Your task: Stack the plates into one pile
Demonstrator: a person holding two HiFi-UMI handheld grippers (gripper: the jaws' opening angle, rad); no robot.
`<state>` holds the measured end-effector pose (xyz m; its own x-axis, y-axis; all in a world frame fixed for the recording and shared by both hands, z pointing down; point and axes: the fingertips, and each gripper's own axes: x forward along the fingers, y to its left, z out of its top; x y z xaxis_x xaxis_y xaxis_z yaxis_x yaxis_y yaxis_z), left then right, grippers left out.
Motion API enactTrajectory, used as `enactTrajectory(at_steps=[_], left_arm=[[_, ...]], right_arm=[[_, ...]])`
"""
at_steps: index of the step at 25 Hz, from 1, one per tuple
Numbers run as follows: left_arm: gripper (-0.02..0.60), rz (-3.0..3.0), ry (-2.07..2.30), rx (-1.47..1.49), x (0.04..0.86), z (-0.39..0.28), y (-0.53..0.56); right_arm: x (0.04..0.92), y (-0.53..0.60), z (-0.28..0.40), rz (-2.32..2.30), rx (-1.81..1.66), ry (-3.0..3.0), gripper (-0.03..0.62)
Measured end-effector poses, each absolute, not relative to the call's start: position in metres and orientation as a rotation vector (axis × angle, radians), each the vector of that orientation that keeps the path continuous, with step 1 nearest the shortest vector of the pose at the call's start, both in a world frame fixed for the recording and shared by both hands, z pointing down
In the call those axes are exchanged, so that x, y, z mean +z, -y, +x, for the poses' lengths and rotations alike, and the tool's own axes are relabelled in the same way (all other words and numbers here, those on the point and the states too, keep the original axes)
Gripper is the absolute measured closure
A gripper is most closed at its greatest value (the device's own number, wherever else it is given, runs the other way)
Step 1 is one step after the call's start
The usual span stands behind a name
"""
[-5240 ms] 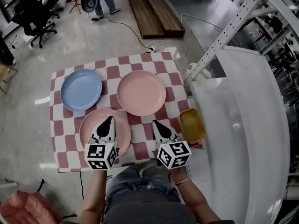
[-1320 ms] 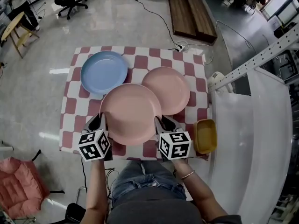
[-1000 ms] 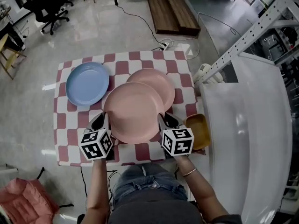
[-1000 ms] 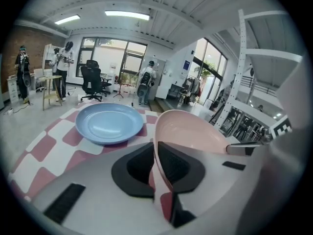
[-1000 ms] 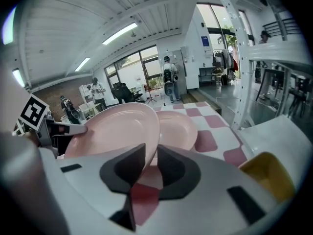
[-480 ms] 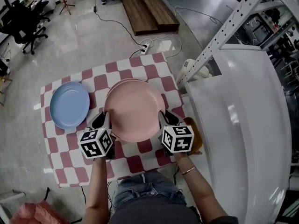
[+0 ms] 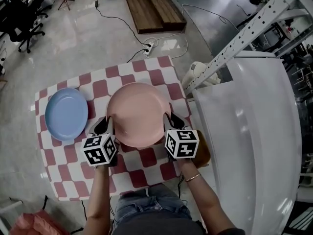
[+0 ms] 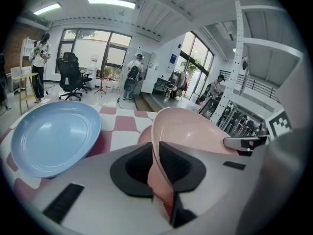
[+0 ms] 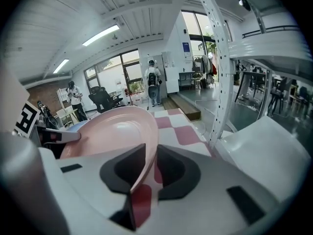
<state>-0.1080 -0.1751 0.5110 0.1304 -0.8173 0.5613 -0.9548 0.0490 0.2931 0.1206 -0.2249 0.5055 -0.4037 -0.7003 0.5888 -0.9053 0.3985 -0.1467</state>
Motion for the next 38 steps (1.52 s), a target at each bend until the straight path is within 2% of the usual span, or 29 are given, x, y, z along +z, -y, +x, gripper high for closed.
enactTrajectory(at_steps=[38], left_arm=[[0.511,1.659,1.781,0.425,0.544,-0.126,0.176]], right_arm=[[0.535,0.238,0.107,1.236,0.528,2.112,0.511]])
